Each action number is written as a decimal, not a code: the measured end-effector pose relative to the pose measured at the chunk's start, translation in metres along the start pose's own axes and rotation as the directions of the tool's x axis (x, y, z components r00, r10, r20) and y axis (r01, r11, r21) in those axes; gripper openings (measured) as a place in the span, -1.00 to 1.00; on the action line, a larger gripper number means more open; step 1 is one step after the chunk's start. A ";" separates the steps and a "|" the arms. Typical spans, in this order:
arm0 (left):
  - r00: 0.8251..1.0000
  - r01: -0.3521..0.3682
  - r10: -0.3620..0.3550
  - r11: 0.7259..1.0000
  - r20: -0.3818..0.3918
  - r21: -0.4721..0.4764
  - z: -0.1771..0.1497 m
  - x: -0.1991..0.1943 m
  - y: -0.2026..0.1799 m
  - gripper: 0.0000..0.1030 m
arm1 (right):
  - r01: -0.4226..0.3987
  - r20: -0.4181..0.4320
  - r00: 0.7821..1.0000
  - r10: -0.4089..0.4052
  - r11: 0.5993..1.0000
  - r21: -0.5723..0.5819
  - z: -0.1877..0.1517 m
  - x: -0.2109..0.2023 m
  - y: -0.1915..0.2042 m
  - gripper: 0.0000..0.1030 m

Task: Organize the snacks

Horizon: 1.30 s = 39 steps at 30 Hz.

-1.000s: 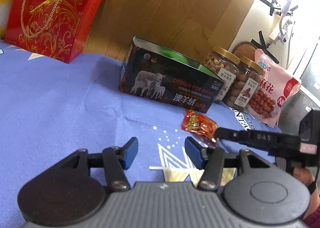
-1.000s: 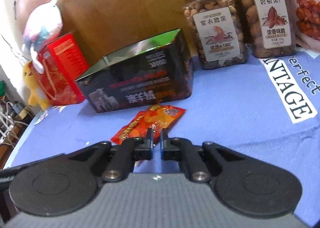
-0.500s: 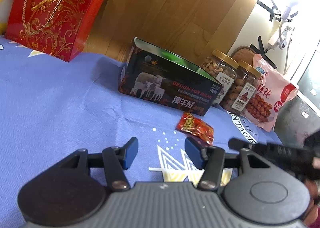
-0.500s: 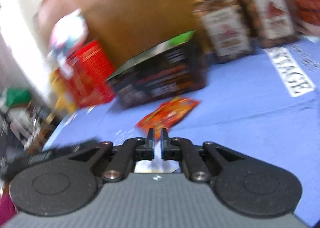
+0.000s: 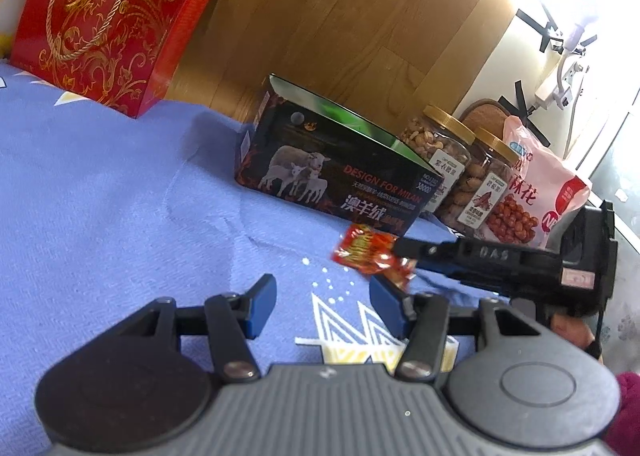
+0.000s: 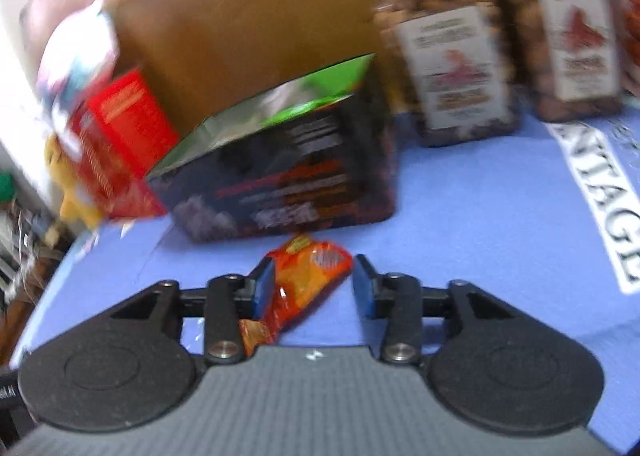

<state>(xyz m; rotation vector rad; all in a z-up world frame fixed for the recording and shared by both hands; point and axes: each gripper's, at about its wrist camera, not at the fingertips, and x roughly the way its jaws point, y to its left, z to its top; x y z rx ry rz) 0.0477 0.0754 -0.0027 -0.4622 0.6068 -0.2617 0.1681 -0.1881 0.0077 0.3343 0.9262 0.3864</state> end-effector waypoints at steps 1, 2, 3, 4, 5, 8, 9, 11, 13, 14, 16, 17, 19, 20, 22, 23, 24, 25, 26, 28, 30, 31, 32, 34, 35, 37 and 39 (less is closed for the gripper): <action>1.000 0.002 -0.002 1.000 -0.001 -0.003 0.000 0.000 0.001 0.03 | -0.026 -0.009 1.000 0.026 1.000 -0.013 -0.003 0.000 0.005 -0.47; 1.000 0.004 -0.004 1.000 -0.002 -0.008 0.000 0.000 0.002 0.03 | -0.049 -0.015 0.999 0.049 0.998 -0.028 -0.005 -0.001 0.009 -0.53; 1.000 0.006 -0.006 1.000 -0.003 -0.012 0.001 0.000 0.002 0.03 | -0.075 -0.021 0.997 0.074 0.996 -0.042 -0.009 -0.003 0.014 -0.57; 1.000 0.009 -0.009 1.000 -0.004 -0.016 0.001 0.000 0.003 0.03 | -0.099 -0.027 0.995 0.098 0.994 -0.053 -0.012 -0.003 0.017 -0.62; 1.000 0.012 -0.012 1.000 -0.006 -0.021 0.001 0.001 0.003 0.03 | -0.121 -0.033 0.992 0.119 0.991 -0.062 -0.015 -0.004 0.021 -0.65; 1.000 0.026 -0.027 0.999 -0.008 -0.032 0.002 0.001 0.005 0.03 | -0.207 -0.033 0.978 0.205 0.975 -0.076 -0.020 -0.011 0.028 -0.73; 0.999 0.031 -0.031 0.999 -0.009 -0.033 0.002 0.001 0.005 0.05 | -0.232 -0.024 0.973 0.231 0.969 -0.083 -0.022 -0.014 0.028 -0.74; 0.999 0.042 -0.042 0.999 -0.004 -0.030 0.001 0.000 0.004 0.22 | -0.273 -0.005 0.962 0.274 0.955 -0.116 -0.022 -0.022 0.032 -0.79; 0.998 0.068 -0.068 0.998 0.002 -0.017 0.001 -0.002 0.003 0.32 | -0.337 -0.005 0.940 0.341 0.928 -0.161 -0.024 -0.025 0.038 -0.81; 0.996 0.085 -0.085 0.996 0.009 -0.006 0.000 -0.003 0.001 0.34 | -0.345 -0.009 0.937 0.350 0.921 -0.181 -0.025 -0.026 0.041 -0.84; 0.994 0.106 -0.107 0.994 0.016 0.017 -0.001 -0.005 -0.003 0.34 | -0.349 -0.020 0.936 0.352 0.916 -0.196 -0.027 -0.025 0.043 -0.84; 0.992 0.123 -0.123 0.992 0.011 0.026 -0.001 -0.005 -0.004 0.34 | -0.357 -0.020 0.933 0.359 0.916 -0.186 -0.026 -0.025 0.042 -0.84; 0.990 0.143 -0.143 0.989 0.000 0.042 -0.002 -0.005 -0.007 0.33 | -0.369 -0.016 0.928 0.371 0.916 -0.159 -0.024 -0.024 0.038 -0.84; 0.989 0.145 -0.145 0.988 -0.002 0.049 -0.002 -0.005 -0.009 0.33 | -0.365 -0.015 0.930 0.367 0.920 -0.147 -0.024 -0.024 0.035 -0.84; 0.989 0.145 -0.145 0.988 -0.005 0.052 -0.003 -0.004 -0.010 0.33 | -0.350 -0.018 0.937 0.350 0.929 -0.125 -0.024 -0.023 0.032 -0.84; 0.990 0.141 -0.141 0.989 -0.006 0.051 -0.003 -0.004 -0.010 0.33 | -0.343 -0.018 0.939 0.344 0.932 -0.118 -0.024 -0.022 0.032 -0.83; 0.990 0.138 -0.138 0.989 -0.007 0.048 -0.002 -0.004 -0.010 0.33 | -0.340 -0.020 0.940 0.339 0.934 -0.112 -0.024 -0.022 0.031 -0.83; 0.991 0.136 -0.136 0.990 -0.008 0.045 -0.002 -0.004 -0.009 0.33 | -0.337 -0.024 0.941 0.336 0.936 -0.106 -0.024 -0.021 0.031 -0.83; 0.991 0.132 -0.132 0.990 -0.008 0.040 -0.002 -0.004 -0.008 0.33 | -0.335 -0.027 0.942 0.334 0.937 -0.101 -0.026 -0.022 0.029 -0.82; 0.993 0.117 -0.117 0.993 -0.002 0.025 -0.001 -0.003 -0.005 0.35 | -0.333 -0.028 0.943 0.332 0.939 -0.090 -0.026 -0.022 0.027 -0.81; 0.995 0.101 -0.101 0.995 0.006 -0.001 0.000 -0.003 -0.001 0.35 | -0.333 -0.028 0.943 0.332 0.939 -0.085 -0.026 -0.023 0.027 -0.81; 0.995 0.099 -0.099 0.995 0.006 -0.015 0.001 -0.003 0.002 0.35 | -0.333 -0.027 0.943 0.332 0.939 -0.085 -0.026 -0.023 0.026 -0.81; 0.995 0.099 -0.099 0.995 0.004 -0.030 0.001 -0.003 0.004 0.35 | -0.331 -0.028 0.944 0.330 0.940 -0.084 -0.026 -0.023 0.026 -0.81; 0.995 0.099 -0.099 0.994 0.003 -0.042 0.002 -0.003 0.006 0.35 | -0.326 -0.029 0.945 0.325 0.942 -0.078 -0.026 -0.023 0.025 -0.75; 0.995 0.098 -0.098 0.994 0.003 -0.042 0.002 -0.003 0.006 0.35 | -0.320 -0.031 0.947 0.319 0.944 -0.077 -0.026 -0.022 0.026 -0.71; 0.995 0.097 -0.097 0.995 0.002 -0.039 0.002 -0.002 0.005 0.35 | -0.314 -0.051 0.949 0.311 0.946 -0.076 -0.027 -0.021 0.026 -0.63; 0.995 0.096 -0.096 0.995 0.001 -0.035 0.002 -0.002 0.005 0.35 | -0.303 -0.061 0.952 0.299 0.948 -0.097 -0.029 -0.020 0.030 -0.56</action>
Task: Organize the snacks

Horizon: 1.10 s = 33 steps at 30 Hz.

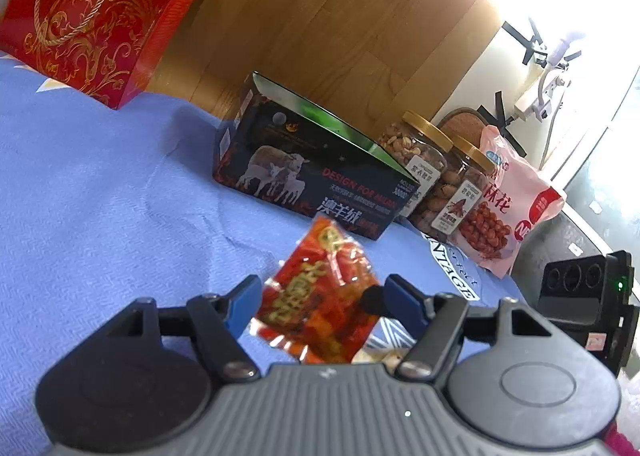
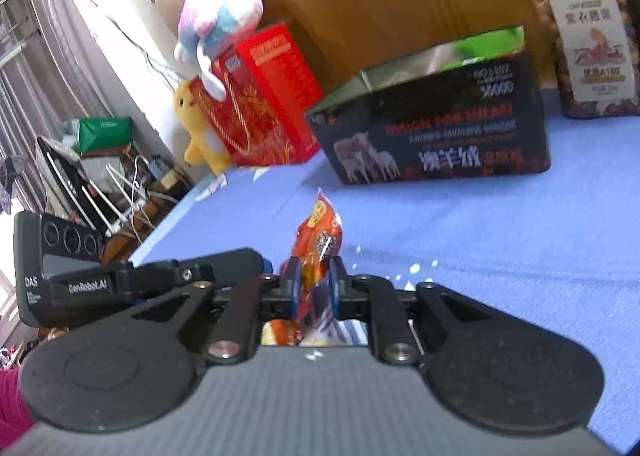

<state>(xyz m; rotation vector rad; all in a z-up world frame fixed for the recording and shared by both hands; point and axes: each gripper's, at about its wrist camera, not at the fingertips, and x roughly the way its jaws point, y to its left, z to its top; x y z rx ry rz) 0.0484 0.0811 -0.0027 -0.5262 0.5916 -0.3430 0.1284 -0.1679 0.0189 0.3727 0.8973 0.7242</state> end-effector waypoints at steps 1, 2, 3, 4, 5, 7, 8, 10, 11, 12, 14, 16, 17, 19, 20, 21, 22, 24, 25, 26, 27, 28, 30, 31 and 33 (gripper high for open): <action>1.000 0.000 0.000 1.000 0.000 0.000 0.000 0.000 0.000 0.35 | 0.010 0.003 1.000 -0.010 1.000 -0.008 0.000 0.000 0.001 -0.43; 1.000 -0.001 0.001 1.000 -0.001 -0.001 0.000 0.000 0.001 0.35 | 0.024 0.012 1.000 -0.024 1.000 -0.009 0.000 -0.001 0.001 -0.21; 1.000 -0.002 0.002 1.000 -0.001 -0.004 0.001 0.000 0.001 0.35 | 0.035 0.029 0.999 -0.035 0.999 -0.004 0.000 -0.004 0.001 -0.17; 1.000 -0.003 0.003 1.000 -0.002 -0.006 0.001 0.000 0.002 0.35 | 0.042 0.046 0.998 -0.042 0.999 0.003 0.000 -0.007 -0.001 -0.17; 1.000 -0.005 0.005 1.000 -0.004 -0.009 0.001 0.000 0.002 0.35 | 0.059 0.056 0.997 -0.059 0.998 0.001 0.000 -0.011 -0.001 -0.17; 1.000 -0.016 0.015 1.000 -0.013 -0.010 0.001 -0.005 0.001 0.35 | 0.103 0.056 0.993 -0.102 0.995 -0.012 -0.003 -0.019 0.001 -0.17; 1.000 -0.015 0.015 1.000 -0.017 -0.007 0.001 -0.009 0.000 0.35 | 0.096 0.050 0.994 -0.095 0.995 -0.022 -0.006 -0.025 0.004 -0.17; 0.999 0.016 -0.016 1.000 -0.035 0.012 -0.003 -0.023 -0.007 0.35 | 0.037 0.033 0.999 -0.035 0.997 -0.061 -0.016 -0.038 0.015 -0.16; 0.998 0.025 -0.023 0.999 -0.050 0.025 -0.006 -0.029 -0.010 0.35 | 0.027 0.022 0.999 -0.025 0.995 -0.096 -0.023 -0.044 0.023 -0.08; 0.997 0.027 -0.023 0.999 -0.080 0.043 -0.011 -0.034 -0.013 0.35 | 0.033 0.011 0.999 -0.032 0.991 -0.132 -0.030 -0.048 0.030 -0.02; 0.988 0.035 -0.026 0.998 -0.151 0.059 -0.022 -0.040 -0.018 0.35 | 0.069 -0.017 0.997 -0.075 0.972 -0.224 -0.044 -0.051 0.044 0.17; 0.978 0.068 -0.054 0.996 -0.203 0.059 -0.032 -0.041 -0.023 0.29 | 0.107 -0.044 0.991 -0.126 0.944 -0.312 -0.058 -0.047 0.055 0.18; 0.976 0.075 -0.060 0.995 -0.211 0.066 -0.035 -0.039 -0.026 0.23 | 0.115 -0.054 0.988 -0.143 0.928 -0.354 -0.063 -0.043 0.060 0.18; 0.977 0.070 -0.048 0.992 -0.207 0.100 -0.038 -0.035 -0.032 0.04 | 0.150 -0.040 0.982 -0.185 0.887 -0.436 -0.070 -0.038 0.073 0.08; 0.981 0.052 -0.029 0.992 -0.193 0.116 -0.038 -0.033 -0.034 -0.04 | 0.172 -0.024 0.978 -0.205 0.872 -0.458 -0.071 -0.035 0.077 -0.05; 0.981 0.041 -0.017 0.992 -0.192 0.121 -0.037 -0.032 -0.035 -0.09 | 0.193 -0.001 0.976 -0.219 0.859 -0.474 -0.072 -0.035 0.081 -0.11; 0.981 0.040 -0.017 0.992 -0.196 0.117 -0.034 -0.031 -0.036 -0.12 | 0.206 0.018 0.974 -0.226 0.851 -0.483 -0.070 -0.036 0.083 -0.13; 0.981 0.065 -0.042 0.991 -0.188 0.115 -0.025 -0.034 -0.040 -0.13 | 0.226 0.065 0.973 -0.223 0.845 -0.486 -0.067 -0.043 0.084 -0.14; 0.983 0.075 -0.052 0.988 -0.174 0.132 -0.020 -0.037 -0.044 -0.13 | 0.235 0.093 0.972 -0.218 0.846 -0.478 -0.064 -0.047 0.085 -0.15; 0.987 0.082 -0.058 0.984 -0.153 0.160 -0.014 -0.040 -0.050 -0.13 | 0.247 0.124 0.969 -0.213 0.849 -0.468 -0.058 -0.050 0.085 -0.15; 0.990 0.087 -0.064 0.977 -0.124 0.194 -0.005 -0.041 -0.057 -0.13 | 0.263 0.158 0.964 -0.214 0.849 -0.458 -0.052 -0.052 0.086 -0.15; 0.993 0.087 -0.067 0.971 -0.098 0.225 0.004 -0.041 -0.064 -0.13 | 0.282 0.193 0.957 -0.217 0.848 -0.449 -0.043 -0.052 0.086 -0.15; 0.997 0.077 -0.067 0.956 -0.045 0.282 0.029 -0.034 -0.077 -0.13 | 0.325 0.253 0.939 -0.232 0.836 -0.442 -0.022 -0.047 0.085 -0.14; 0.997 0.072 -0.068 0.951 -0.024 0.300 0.040 -0.030 -0.082 -0.13 | 0.352 0.282 0.928 -0.245 0.828 -0.437 -0.010 -0.043 0.082 -0.14; 0.997 0.050 -0.067 0.939 0.038 0.339 0.068 -0.012 -0.085 -0.13 | 0.384 0.318 0.910 -0.266 0.830 -0.404 0.017 -0.030 0.073 -0.14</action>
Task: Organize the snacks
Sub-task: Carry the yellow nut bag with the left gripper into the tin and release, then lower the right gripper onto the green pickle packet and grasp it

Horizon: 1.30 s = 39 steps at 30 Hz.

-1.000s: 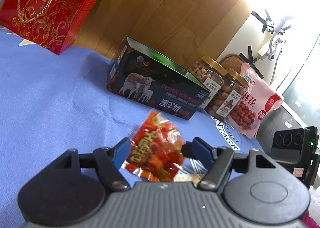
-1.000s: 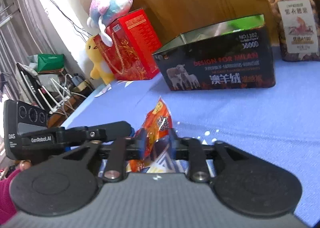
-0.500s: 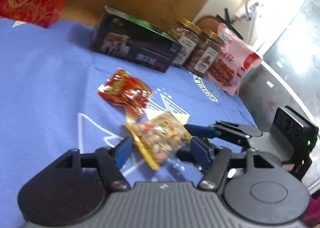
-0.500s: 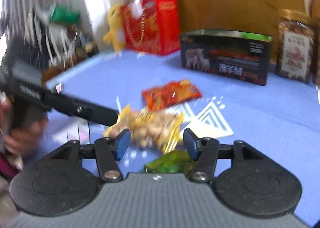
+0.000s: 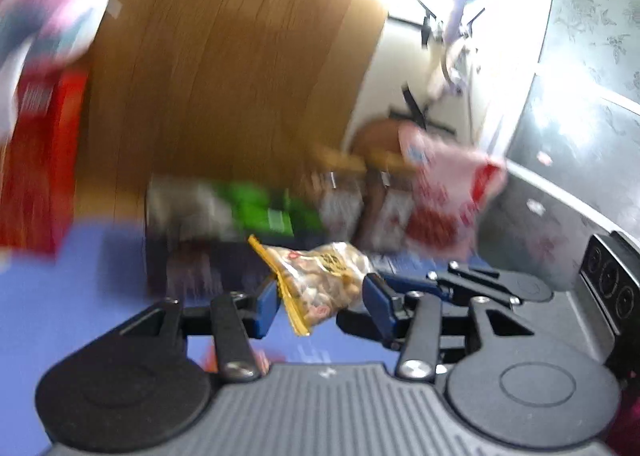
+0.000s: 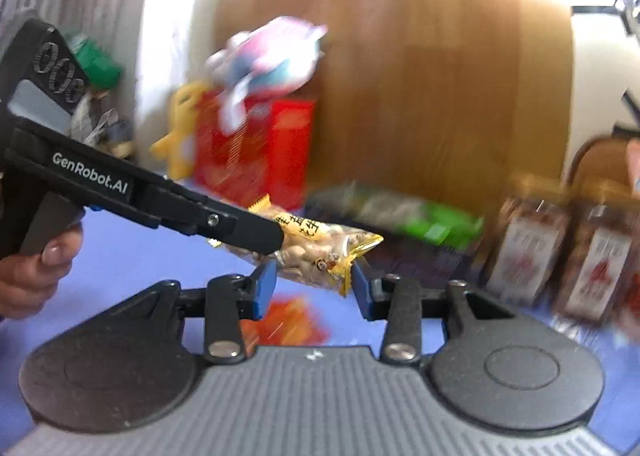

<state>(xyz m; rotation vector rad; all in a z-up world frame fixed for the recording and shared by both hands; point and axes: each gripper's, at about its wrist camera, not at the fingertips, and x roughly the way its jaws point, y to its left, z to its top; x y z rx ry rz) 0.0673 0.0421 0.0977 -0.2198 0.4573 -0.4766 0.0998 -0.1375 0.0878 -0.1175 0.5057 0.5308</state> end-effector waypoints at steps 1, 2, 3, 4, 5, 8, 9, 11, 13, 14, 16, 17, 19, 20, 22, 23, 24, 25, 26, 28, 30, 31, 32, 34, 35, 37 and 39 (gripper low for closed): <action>1.000 -0.016 0.015 1.000 0.022 0.008 0.010 0.011 0.005 -0.13 | 0.009 0.003 1.000 -0.009 1.000 0.022 0.008 0.014 -0.008 -0.14; 0.998 -0.035 0.034 0.999 0.043 0.005 0.020 0.023 0.012 -0.13 | 0.016 0.004 1.000 -0.016 0.999 0.042 0.015 0.030 -0.016 -0.14; 0.997 -0.054 0.055 0.998 0.058 -0.018 0.029 0.037 0.023 -0.10 | 0.026 -0.001 1.000 -0.026 0.998 0.058 0.020 0.045 -0.022 -0.13; 0.996 -0.068 0.071 0.997 0.063 -0.037 0.034 0.049 0.030 -0.10 | 0.032 -0.021 0.999 -0.031 0.996 0.079 0.024 0.063 -0.029 -0.08; 0.993 -0.094 0.098 0.994 0.066 -0.052 0.038 0.062 0.040 -0.07 | 0.040 -0.048 0.998 -0.035 0.994 0.102 0.027 0.083 -0.035 -0.07; 0.975 -0.221 0.223 0.970 0.011 -0.099 0.039 0.104 0.070 -0.02 | 0.091 -0.127 0.989 -0.074 0.986 0.138 0.024 0.121 -0.046 -0.04; 0.970 -0.242 0.242 0.963 -0.012 -0.115 0.038 0.109 0.077 -0.07 | 0.112 -0.139 0.986 -0.092 0.982 0.150 0.021 0.126 -0.050 -0.04; 0.975 -0.222 0.224 0.962 -0.009 -0.162 0.032 0.100 0.083 -0.08 | 0.087 -0.115 0.991 -0.064 0.975 0.207 0.017 0.112 -0.056 -0.04; 0.982 -0.177 0.185 0.969 0.028 -0.172 0.026 0.079 0.079 -0.07 | 0.035 -0.090 0.996 -0.012 0.966 0.258 0.008 0.087 -0.061 -0.04; 0.984 -0.164 0.173 0.972 0.040 -0.167 0.022 0.067 0.074 -0.07 | 0.017 -0.086 0.996 0.007 0.962 0.273 0.003 0.072 -0.062 -0.04; 0.989 -0.133 0.142 0.979 0.047 -0.156 0.012 0.044 0.064 -0.03 | -0.023 -0.078 0.996 0.048 0.954 0.299 -0.010 0.039 -0.058 -0.04; 0.991 -0.112 0.121 0.981 0.050 -0.156 0.003 0.031 0.056 -0.02 | -0.049 -0.075 0.994 0.076 0.949 0.311 -0.016 0.024 -0.055 -0.04; 0.996 -0.076 0.083 0.984 0.039 -0.160 -0.011 0.014 0.043 -0.02 | -0.115 -0.061 0.988 0.142 0.938 0.326 -0.030 -0.010 -0.048 -0.04; 0.998 -0.057 0.063 0.985 0.032 -0.164 -0.024 0.004 0.036 -0.02 | -0.136 -0.057 0.985 0.163 0.935 0.327 -0.036 -0.024 -0.042 -0.02; 0.999 -0.035 0.037 0.985 0.008 -0.171 -0.046 -0.009 0.023 -0.02 | -0.169 -0.054 0.979 0.198 0.927 0.336 -0.050 -0.052 -0.029 0.08; 1.000 -0.021 0.020 0.985 -0.004 -0.172 -0.055 -0.012 0.019 -0.02 | -0.182 -0.054 0.976 0.211 0.924 0.337 -0.055 -0.062 -0.023 0.12; 1.000 -0.008 0.004 0.986 -0.020 -0.169 -0.067 -0.017 0.013 -0.02 | -0.183 -0.058 0.975 0.214 0.926 0.331 -0.061 -0.073 -0.016 0.14; 0.999 0.000 -0.006 0.987 -0.039 -0.159 -0.078 -0.019 0.007 -0.02 | -0.173 -0.069 0.976 0.204 0.933 0.317 -0.068 -0.083 -0.010 0.19; 0.998 0.007 -0.015 0.989 -0.055 -0.150 -0.085 -0.018 0.003 -0.02 | -0.157 -0.083 0.978 0.190 0.941 0.300 -0.073 -0.091 -0.004 0.24; 0.994 0.025 -0.039 0.990 -0.100 -0.138 -0.099 -0.014 -0.005 -0.02 | -0.125 -0.124 0.979 0.163 0.955 0.271 -0.086 -0.106 0.006 0.30; 0.989 0.045 -0.063 0.989 -0.131 -0.140 -0.107 -0.012 -0.009 -0.02 | -0.111 -0.167 0.974 0.155 0.963 0.245 -0.095 -0.114 0.014 0.31; 0.988 0.052 -0.072 0.989 -0.135 -0.141 -0.110 -0.013 -0.009 -0.02 | -0.104 -0.188 0.970 0.152 0.965 0.240 -0.098 -0.112 0.015 0.32; 0.987 0.063 -0.082 0.989 -0.139 -0.137 -0.111 -0.013 -0.010 -0.02 | -0.091 -0.212 0.967 0.142 0.968 0.232 -0.102 -0.112 0.018 0.32; 0.986 0.069 -0.087 0.990 -0.144 -0.123 -0.115 -0.012 -0.011 -0.02 | -0.064 -0.261 0.959 0.113 0.980 0.187 -0.111 -0.110 0.026 0.33; 0.985 0.064 -0.082 0.991 -0.152 -0.118 -0.116 -0.010 -0.012 -0.02 | -0.056 -0.251 0.963 0.093 0.987 0.153 -0.115 -0.113 0.031 0.33; 0.984 0.067 -0.085 0.991 -0.156 -0.115 -0.116 -0.009 -0.013 -0.02 | -0.033 -0.255 0.965 0.059 0.994 0.107 -0.116 -0.112 0.039 0.35; 0.985 0.068 -0.084 0.991 -0.151 -0.113 -0.116 -0.010 -0.013 0.03 | -0.015 -0.261 0.965 0.035 0.997 0.075 -0.114 -0.104 0.045 0.34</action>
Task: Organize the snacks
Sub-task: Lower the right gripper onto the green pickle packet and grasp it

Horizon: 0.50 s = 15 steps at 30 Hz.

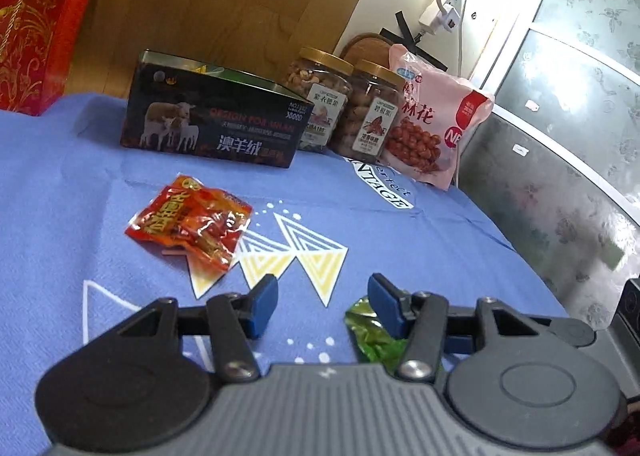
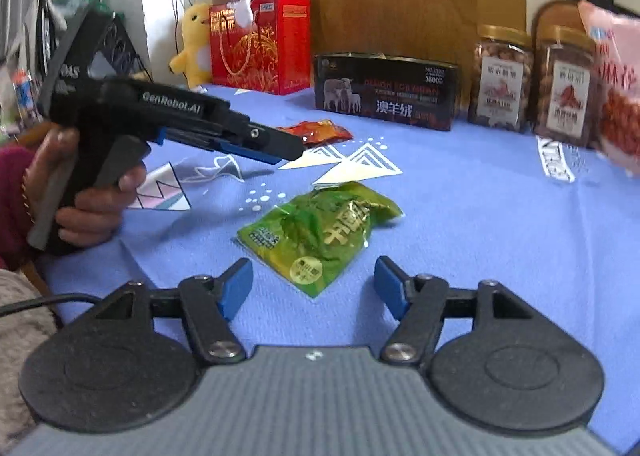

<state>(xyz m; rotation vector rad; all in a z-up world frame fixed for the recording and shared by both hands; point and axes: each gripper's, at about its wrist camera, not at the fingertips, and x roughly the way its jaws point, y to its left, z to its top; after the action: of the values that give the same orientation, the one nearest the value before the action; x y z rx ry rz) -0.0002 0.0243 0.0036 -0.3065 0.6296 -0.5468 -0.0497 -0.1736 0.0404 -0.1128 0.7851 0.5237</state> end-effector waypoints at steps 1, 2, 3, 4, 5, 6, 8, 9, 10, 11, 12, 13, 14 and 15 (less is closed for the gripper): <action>1.000 -0.001 0.001 1.000 0.002 -0.002 -0.001 -0.001 0.000 0.03 | 0.010 0.001 1.000 -0.010 1.000 -0.008 0.002 0.003 0.001 0.29; 1.000 -0.001 0.001 1.000 0.003 -0.007 -0.001 -0.002 0.001 0.03 | 0.015 0.001 1.000 -0.015 1.000 -0.012 0.004 0.005 0.001 0.21; 1.000 -0.001 0.001 1.000 0.004 -0.015 -0.001 -0.002 0.003 0.03 | 0.022 0.001 1.000 -0.022 1.000 -0.013 0.006 0.007 0.000 0.17; 1.000 -0.003 0.003 1.000 0.005 -0.021 0.000 -0.001 0.004 0.03 | 0.035 0.000 0.999 -0.035 0.999 -0.014 0.008 0.010 -0.001 0.04; 1.000 -0.004 0.004 1.000 0.005 -0.029 0.000 -0.001 0.005 0.03 | 0.036 0.002 0.999 -0.036 0.999 -0.007 0.011 0.012 -0.002 0.01; 1.000 -0.004 0.004 0.999 0.006 -0.038 0.000 -0.001 0.006 0.03 | 0.027 0.002 1.000 -0.027 1.000 0.005 0.013 0.014 -0.004 -0.01; 1.000 -0.003 0.003 0.999 0.007 -0.050 0.000 -0.002 0.009 0.03 | 0.017 0.004 1.000 -0.017 1.000 0.015 0.015 0.018 -0.005 -0.09; 1.000 -0.003 0.003 0.998 0.006 -0.055 0.000 -0.001 0.009 0.03 | 0.012 0.008 1.000 -0.012 1.000 0.013 0.016 0.021 -0.005 -0.09; 1.000 -0.002 0.003 0.998 0.006 -0.058 0.001 -0.001 0.010 0.03 | 0.009 0.010 1.000 -0.009 1.000 0.012 0.017 0.022 -0.004 -0.08; 1.000 -0.002 0.002 0.998 0.005 -0.062 0.001 -0.001 0.011 0.03 | 0.003 0.011 1.000 -0.003 1.000 0.012 0.017 0.024 -0.003 -0.07; 1.000 -0.002 0.002 0.998 0.003 -0.067 0.001 -0.001 0.011 0.03 | -0.006 0.011 1.000 0.006 1.000 0.015 0.018 0.025 -0.003 -0.06; 1.000 -0.001 0.001 0.997 0.001 -0.071 0.001 0.000 0.012 0.03 | -0.016 0.011 1.000 0.015 1.000 0.018 0.019 0.026 -0.003 -0.06; 1.000 0.001 -0.001 0.997 -0.002 -0.075 0.002 0.000 0.012 0.03 | -0.024 0.011 1.000 0.023 0.999 0.022 0.019 0.026 -0.003 -0.06; 1.000 0.004 -0.005 0.997 -0.006 -0.080 0.002 0.001 0.013 0.09 | -0.029 0.010 1.000 0.029 0.999 0.025 0.019 0.027 -0.003 -0.06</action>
<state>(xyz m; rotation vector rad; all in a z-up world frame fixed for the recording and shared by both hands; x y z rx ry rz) 0.0066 0.0348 -0.0012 -0.3823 0.6576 -0.5279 -0.0200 -0.1603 0.0350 -0.0759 0.7841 0.5411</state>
